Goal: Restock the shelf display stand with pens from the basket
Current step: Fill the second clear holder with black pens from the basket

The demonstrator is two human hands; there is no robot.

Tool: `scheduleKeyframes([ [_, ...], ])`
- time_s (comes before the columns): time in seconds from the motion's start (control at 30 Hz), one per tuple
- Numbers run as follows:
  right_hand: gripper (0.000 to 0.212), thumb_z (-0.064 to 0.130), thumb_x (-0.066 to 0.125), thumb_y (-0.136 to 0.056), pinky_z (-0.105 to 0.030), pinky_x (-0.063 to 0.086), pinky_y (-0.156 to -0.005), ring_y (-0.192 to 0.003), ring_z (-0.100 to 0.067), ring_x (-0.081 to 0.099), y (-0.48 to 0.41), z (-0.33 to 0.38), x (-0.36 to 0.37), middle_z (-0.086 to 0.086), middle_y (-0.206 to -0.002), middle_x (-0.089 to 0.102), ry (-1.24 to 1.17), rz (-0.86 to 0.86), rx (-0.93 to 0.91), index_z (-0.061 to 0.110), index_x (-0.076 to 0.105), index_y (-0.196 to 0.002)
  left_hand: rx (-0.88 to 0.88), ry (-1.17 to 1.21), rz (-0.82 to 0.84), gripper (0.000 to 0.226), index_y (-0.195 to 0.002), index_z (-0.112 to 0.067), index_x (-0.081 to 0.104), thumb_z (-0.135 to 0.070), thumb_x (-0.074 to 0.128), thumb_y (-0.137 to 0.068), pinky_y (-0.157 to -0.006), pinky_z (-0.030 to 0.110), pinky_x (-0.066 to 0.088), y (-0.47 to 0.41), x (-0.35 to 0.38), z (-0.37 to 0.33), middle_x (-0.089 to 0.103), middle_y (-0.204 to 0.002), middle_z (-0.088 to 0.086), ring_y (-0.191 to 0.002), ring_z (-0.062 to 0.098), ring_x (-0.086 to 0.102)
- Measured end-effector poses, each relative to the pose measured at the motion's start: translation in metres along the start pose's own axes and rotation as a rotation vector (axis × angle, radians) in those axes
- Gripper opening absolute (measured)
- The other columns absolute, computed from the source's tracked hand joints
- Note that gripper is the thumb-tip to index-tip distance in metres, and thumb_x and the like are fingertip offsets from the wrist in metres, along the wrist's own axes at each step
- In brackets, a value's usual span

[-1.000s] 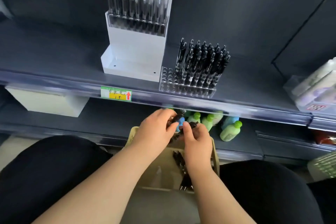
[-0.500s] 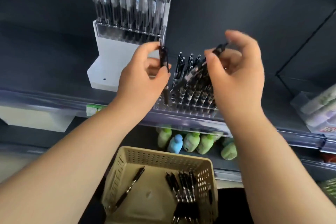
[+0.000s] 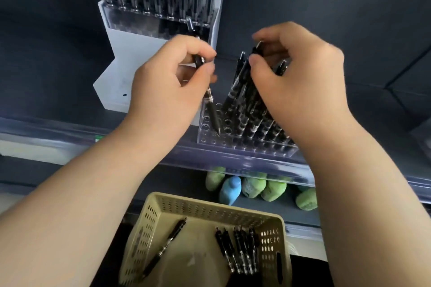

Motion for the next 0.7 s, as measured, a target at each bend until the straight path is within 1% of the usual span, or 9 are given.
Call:
scheduleKeyframes([
  [0.1, 0.023, 0.017, 0.06, -0.086, -0.014, 0.043, -0.078, -0.086, -0.009, 0.06, -0.002, -0.003, 0.0, 0.012, -0.085, 0.06, 0.039, 0.021, 0.015, 0.019, 0.065, -0.108, -0.05, 0.077, -0.016, 0.036, -0.093, -0.034, 0.041, -0.003, 0.058, -0.089, -0.081, 0.036, 0.056, -0.001, -0.002, 0.006, 0.069, -0.096, -0.003, -0.08, 0.01, 0.07],
  [0.17, 0.023, 0.019, 0.06, -0.087, -0.013, 0.043, -0.076, -0.084, -0.008, 0.06, -0.003, -0.005, -0.002, 0.011, -0.085, 0.06, 0.066, 0.017, 0.013, 0.021, 0.065, -0.108, -0.068, 0.094, -0.004, 0.039, -0.103, -0.033, 0.036, -0.003, 0.058, -0.089, -0.084, 0.037, 0.055, -0.002, 0.0, 0.009, 0.07, -0.097, -0.003, -0.082, 0.011, 0.07],
  [0.27, 0.023, 0.021, 0.06, -0.086, -0.012, 0.043, -0.076, -0.081, -0.006, 0.058, -0.003, -0.006, -0.003, 0.012, -0.084, 0.059, 0.088, 0.02, 0.005, 0.021, 0.066, -0.109, -0.104, 0.1, 0.023, 0.042, -0.122, -0.026, 0.038, -0.005, 0.057, -0.09, -0.089, 0.036, 0.053, -0.003, 0.007, 0.014, 0.068, -0.101, -0.005, -0.088, 0.007, 0.069],
  [0.33, 0.023, 0.02, 0.06, -0.086, -0.015, 0.044, -0.077, -0.08, -0.007, 0.058, -0.002, -0.006, -0.003, 0.012, -0.083, 0.058, 0.1, 0.017, -0.003, 0.021, 0.066, -0.108, -0.121, 0.112, 0.03, 0.034, -0.119, -0.023, 0.046, -0.007, 0.057, -0.091, -0.089, 0.037, 0.053, -0.003, 0.011, 0.016, 0.067, -0.103, -0.008, -0.09, 0.004, 0.068],
  [0.4, 0.025, 0.019, 0.061, -0.085, -0.021, 0.046, -0.08, -0.081, -0.011, 0.059, -0.001, -0.006, 0.0, 0.011, -0.082, 0.059, 0.121, 0.011, -0.017, 0.019, 0.066, -0.109, -0.128, 0.12, 0.03, 0.03, -0.117, -0.021, 0.051, -0.008, 0.056, -0.091, -0.088, 0.036, 0.054, -0.002, 0.013, 0.016, 0.066, -0.103, -0.007, -0.091, 0.005, 0.068],
  [0.5, 0.032, 0.02, 0.063, -0.084, -0.042, 0.047, -0.087, -0.087, -0.022, 0.06, 0.001, -0.007, 0.006, 0.011, -0.078, 0.061, 0.153, 0.03, -0.017, 0.019, 0.059, -0.116, -0.125, 0.11, 0.018, 0.034, -0.121, -0.022, 0.052, -0.015, 0.059, -0.089, -0.087, 0.038, 0.054, -0.001, 0.015, 0.015, 0.064, -0.106, 0.0, -0.092, 0.01, 0.068],
  [0.53, 0.034, 0.021, 0.064, -0.084, -0.045, 0.046, -0.087, -0.087, -0.023, 0.06, 0.001, -0.008, 0.008, 0.012, -0.077, 0.062, 0.156, 0.033, -0.019, 0.02, 0.057, -0.117, -0.125, 0.109, 0.019, 0.035, -0.121, -0.023, 0.053, -0.017, 0.06, -0.088, -0.087, 0.039, 0.054, -0.001, 0.016, 0.014, 0.064, -0.106, 0.002, -0.092, 0.011, 0.068],
  [0.6, 0.03, 0.024, 0.065, -0.083, -0.044, 0.043, -0.088, -0.087, -0.023, 0.06, 0.002, -0.008, 0.009, 0.012, -0.076, 0.063, 0.174, 0.013, -0.038, 0.02, 0.057, -0.112, -0.134, 0.11, 0.02, 0.034, -0.12, -0.024, 0.054, -0.015, 0.061, -0.088, -0.087, 0.037, 0.054, -0.001, 0.018, 0.013, 0.066, -0.103, 0.001, -0.092, 0.011, 0.067],
  [0.7, 0.022, 0.031, 0.065, -0.082, -0.033, 0.029, -0.082, -0.089, -0.023, 0.058, 0.003, -0.009, 0.011, 0.009, -0.08, 0.067, 0.283, -0.022, -0.062, 0.022, 0.061, -0.102, -0.132, 0.115, 0.013, 0.031, -0.114, -0.026, 0.057, -0.011, 0.063, -0.087, -0.087, 0.025, 0.052, 0.0, 0.017, 0.01, 0.07, -0.096, -0.008, -0.092, 0.003, 0.066],
])
Point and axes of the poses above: each hand's wrist, its own y-axis away from the middle knuckle, its own x-axis out of the palm, z = x × y, the point moved 5 cm from there along -y, towards the middle knuckle
